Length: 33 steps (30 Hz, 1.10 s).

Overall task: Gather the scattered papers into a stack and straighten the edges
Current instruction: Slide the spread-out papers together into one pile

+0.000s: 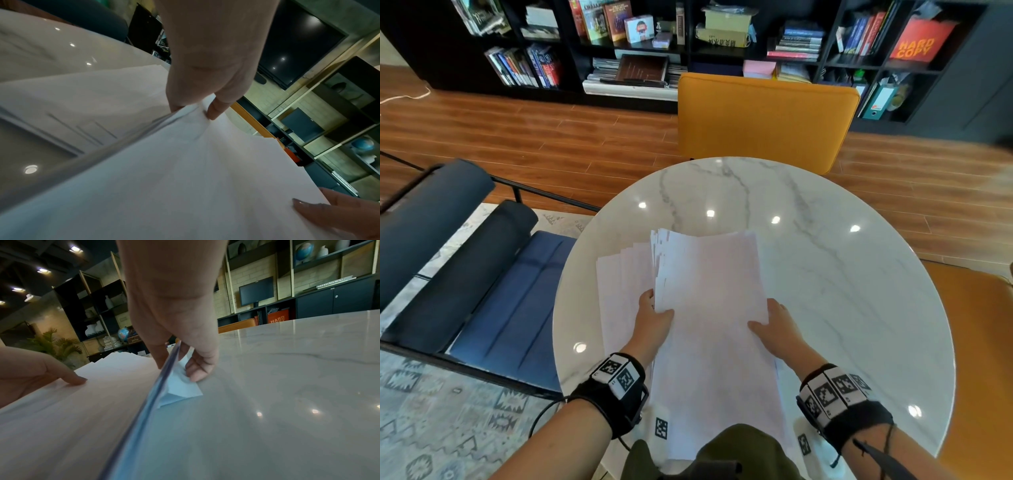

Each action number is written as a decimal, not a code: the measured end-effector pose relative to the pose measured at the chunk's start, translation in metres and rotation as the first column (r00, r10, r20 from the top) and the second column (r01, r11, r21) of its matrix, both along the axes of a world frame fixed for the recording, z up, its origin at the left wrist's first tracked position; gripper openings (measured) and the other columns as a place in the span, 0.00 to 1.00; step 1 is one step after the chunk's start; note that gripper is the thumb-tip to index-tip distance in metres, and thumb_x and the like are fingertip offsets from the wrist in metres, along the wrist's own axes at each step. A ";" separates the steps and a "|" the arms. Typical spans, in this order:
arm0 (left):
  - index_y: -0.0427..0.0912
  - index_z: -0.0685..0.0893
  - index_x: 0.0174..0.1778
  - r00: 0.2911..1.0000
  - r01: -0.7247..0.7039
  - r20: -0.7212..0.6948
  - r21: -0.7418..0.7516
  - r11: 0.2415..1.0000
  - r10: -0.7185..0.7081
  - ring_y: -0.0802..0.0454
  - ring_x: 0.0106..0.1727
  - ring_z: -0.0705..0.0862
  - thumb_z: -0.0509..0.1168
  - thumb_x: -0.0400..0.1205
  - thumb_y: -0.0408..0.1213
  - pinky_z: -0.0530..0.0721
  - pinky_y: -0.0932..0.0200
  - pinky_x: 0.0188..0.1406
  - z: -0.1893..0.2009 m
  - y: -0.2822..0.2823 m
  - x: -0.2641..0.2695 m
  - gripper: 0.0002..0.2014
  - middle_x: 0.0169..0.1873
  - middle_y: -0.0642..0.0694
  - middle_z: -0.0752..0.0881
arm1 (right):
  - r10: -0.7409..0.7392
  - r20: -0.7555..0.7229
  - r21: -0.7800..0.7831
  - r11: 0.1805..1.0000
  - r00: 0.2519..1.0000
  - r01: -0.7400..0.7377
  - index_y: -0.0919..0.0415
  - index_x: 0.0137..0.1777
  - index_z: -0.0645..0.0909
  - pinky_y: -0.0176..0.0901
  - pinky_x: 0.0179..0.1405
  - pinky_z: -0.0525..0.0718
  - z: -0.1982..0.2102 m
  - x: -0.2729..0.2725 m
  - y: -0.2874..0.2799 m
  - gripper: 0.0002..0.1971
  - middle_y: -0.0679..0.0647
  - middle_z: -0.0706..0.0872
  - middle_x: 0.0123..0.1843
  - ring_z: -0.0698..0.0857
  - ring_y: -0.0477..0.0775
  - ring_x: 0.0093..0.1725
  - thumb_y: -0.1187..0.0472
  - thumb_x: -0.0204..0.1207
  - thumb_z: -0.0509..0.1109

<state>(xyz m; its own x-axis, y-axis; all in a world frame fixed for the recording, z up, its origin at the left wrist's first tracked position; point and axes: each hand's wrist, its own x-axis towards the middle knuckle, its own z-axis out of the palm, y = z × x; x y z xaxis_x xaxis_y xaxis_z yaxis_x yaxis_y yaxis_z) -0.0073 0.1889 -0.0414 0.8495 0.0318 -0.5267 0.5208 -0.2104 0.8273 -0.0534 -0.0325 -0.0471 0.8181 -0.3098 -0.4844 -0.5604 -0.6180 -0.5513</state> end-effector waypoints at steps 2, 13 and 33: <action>0.43 0.64 0.75 1.000 -0.013 0.023 -0.023 1.000 0.013 0.55 0.45 0.82 0.61 0.80 0.26 0.81 0.62 0.39 0.000 0.001 -0.002 0.27 0.52 0.49 0.80 | 0.003 0.019 0.002 1.000 1.000 -0.003 0.64 0.69 0.72 0.51 0.60 0.78 0.001 -0.002 -0.001 0.24 0.62 0.76 0.66 0.79 0.64 0.63 0.58 0.75 0.69; 0.47 0.67 0.73 0.996 0.054 0.067 -0.034 0.998 -0.051 0.52 0.44 0.84 0.60 0.80 0.23 0.84 0.60 0.40 0.006 0.004 0.001 0.27 0.47 0.51 0.83 | -0.055 0.077 0.144 0.989 0.996 0.043 0.61 0.74 0.72 0.50 0.69 0.74 0.005 -0.005 -0.002 0.27 0.59 0.72 0.71 0.76 0.62 0.69 0.63 0.74 0.71; 0.36 0.77 0.64 1.000 -0.013 -0.004 -0.054 0.998 0.013 0.42 0.53 0.84 0.66 0.78 0.26 0.83 0.53 0.48 0.005 0.029 0.009 0.18 0.55 0.39 0.85 | -0.296 0.132 0.432 0.876 0.946 0.214 0.65 0.62 0.79 0.47 0.48 0.82 0.010 -0.009 0.015 0.20 0.58 0.87 0.53 0.86 0.58 0.49 0.67 0.70 0.76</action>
<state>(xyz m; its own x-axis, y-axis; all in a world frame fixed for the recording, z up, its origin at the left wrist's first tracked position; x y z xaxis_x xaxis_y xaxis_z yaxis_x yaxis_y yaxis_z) 0.0015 0.2177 -0.0369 0.8470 0.0140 -0.5314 0.5266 -0.1585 0.8352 -0.0629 -0.0175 -0.0368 0.8259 -0.3292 -0.4577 -0.5277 -0.1655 -0.8332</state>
